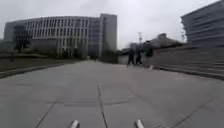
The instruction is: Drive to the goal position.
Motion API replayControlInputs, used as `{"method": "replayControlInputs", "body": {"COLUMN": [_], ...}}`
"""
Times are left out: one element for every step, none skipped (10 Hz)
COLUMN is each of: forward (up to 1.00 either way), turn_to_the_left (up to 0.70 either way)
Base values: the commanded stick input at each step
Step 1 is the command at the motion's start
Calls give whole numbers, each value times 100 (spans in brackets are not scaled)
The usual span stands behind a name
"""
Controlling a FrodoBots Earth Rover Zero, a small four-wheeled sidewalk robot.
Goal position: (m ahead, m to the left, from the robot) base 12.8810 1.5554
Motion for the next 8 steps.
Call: {"method": "replayControlInputs", "body": {"forward": [100,100,100,100,100,100,100,100], "turn_to_the_left": [0,0,0,0,0,0,0,0]}}
